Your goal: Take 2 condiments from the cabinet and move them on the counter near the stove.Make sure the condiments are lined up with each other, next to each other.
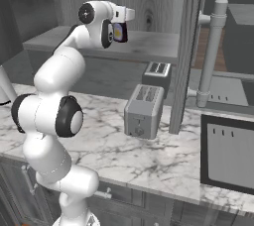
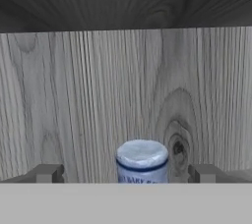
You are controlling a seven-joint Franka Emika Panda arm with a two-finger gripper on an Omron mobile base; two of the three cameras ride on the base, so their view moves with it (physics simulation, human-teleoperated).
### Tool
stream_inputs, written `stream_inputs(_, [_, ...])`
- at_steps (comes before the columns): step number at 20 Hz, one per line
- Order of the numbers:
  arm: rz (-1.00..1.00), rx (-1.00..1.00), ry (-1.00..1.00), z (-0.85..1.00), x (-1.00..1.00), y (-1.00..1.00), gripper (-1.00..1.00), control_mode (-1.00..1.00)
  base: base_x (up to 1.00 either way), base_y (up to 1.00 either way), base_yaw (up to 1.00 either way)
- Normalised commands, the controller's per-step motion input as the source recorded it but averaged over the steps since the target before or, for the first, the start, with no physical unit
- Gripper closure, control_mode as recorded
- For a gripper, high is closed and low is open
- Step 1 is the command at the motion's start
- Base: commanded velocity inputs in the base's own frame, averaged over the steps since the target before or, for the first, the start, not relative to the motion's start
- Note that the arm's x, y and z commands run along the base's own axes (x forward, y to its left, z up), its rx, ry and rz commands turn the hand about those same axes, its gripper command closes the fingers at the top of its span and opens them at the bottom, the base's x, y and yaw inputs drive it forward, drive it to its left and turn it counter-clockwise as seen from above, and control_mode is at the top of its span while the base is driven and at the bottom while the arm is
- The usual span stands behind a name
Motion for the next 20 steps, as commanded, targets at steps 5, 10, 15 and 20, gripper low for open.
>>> stream_inputs(5, [0.0, 0.0, 0.0, 0.0, 0.0, 0.0, 1.0, -1.0, 0.0, 0.0, 0.0])
stream_inputs(10, [0.0, 0.0, 0.0, 0.0, 0.0, 0.0, 1.0, -1.0, 0.0, 0.0, 0.0])
stream_inputs(15, [0.0, 0.0, 0.0, 0.0, 0.0, 0.0, 1.0, -1.0, 0.0, 0.0, 0.0])
stream_inputs(20, [0.0, 0.0, -0.02, 0.01, -0.06, -0.01, 1.0, -1.0, 0.0, 0.0, 0.0])
